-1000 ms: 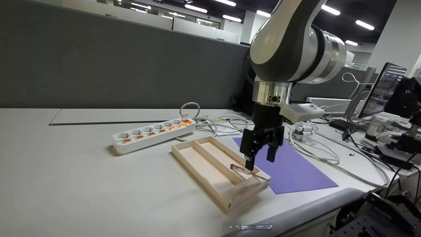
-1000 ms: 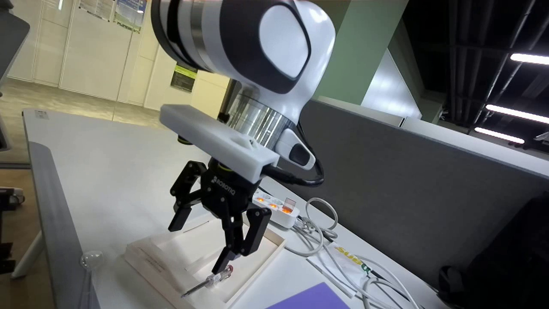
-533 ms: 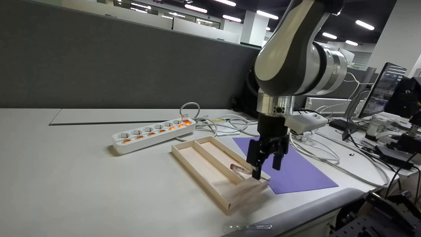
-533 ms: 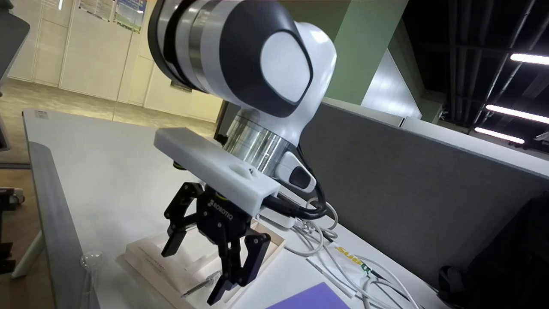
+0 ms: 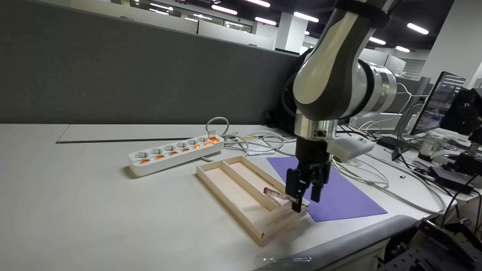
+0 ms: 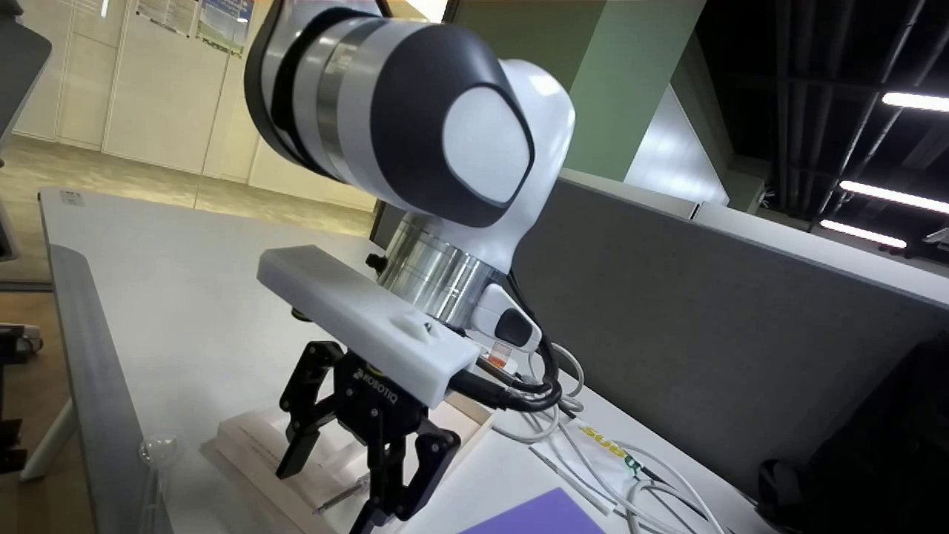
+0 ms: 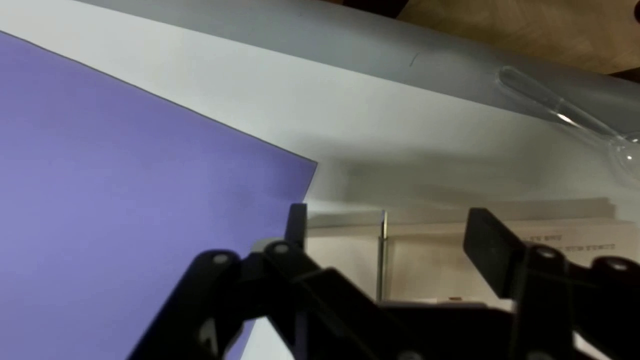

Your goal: Take the screwdriver from the box and put it on the table

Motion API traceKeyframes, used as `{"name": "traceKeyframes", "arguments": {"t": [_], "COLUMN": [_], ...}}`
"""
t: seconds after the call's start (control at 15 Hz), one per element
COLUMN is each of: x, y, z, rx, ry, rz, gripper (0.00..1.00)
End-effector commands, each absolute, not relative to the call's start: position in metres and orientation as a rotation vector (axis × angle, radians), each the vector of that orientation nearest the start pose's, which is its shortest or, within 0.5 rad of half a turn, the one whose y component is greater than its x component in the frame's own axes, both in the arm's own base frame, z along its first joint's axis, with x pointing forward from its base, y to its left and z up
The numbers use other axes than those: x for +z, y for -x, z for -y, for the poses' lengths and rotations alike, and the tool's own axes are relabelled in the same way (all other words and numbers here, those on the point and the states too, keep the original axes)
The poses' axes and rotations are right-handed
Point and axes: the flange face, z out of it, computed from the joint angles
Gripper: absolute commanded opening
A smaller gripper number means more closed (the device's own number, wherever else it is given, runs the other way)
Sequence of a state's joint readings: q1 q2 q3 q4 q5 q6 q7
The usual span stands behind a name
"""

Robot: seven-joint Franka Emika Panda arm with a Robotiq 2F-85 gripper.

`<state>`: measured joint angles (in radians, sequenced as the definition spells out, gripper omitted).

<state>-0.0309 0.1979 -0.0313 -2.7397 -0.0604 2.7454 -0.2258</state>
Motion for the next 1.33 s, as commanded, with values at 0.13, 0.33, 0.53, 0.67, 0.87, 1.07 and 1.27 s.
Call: {"name": "traceKeyframes", "arguments": {"t": [0.13, 0.33, 0.53, 0.67, 0.87, 1.07, 1.27], "x": [0.141, 0.142, 0.145, 0.147, 0.161, 0.187, 0.217], "y": [-0.368, -0.369, -0.37, -0.372, -0.374, -0.383, -0.392], "z": [0.024, 0.025, 0.026, 0.027, 0.026, 0.028, 0.043], "rx": [0.282, 0.265, 0.247, 0.237, 0.173, 0.042, -0.103], "ry": [3.115, 3.116, 3.119, 3.121, 3.136, 3.182, 3.231], "rz": [0.329, 0.325, 0.321, 0.317, 0.325, 0.349, 0.282], "gripper": [0.38, 0.17, 0.0, 0.0, 0.01, 0.01, 0.01]}}
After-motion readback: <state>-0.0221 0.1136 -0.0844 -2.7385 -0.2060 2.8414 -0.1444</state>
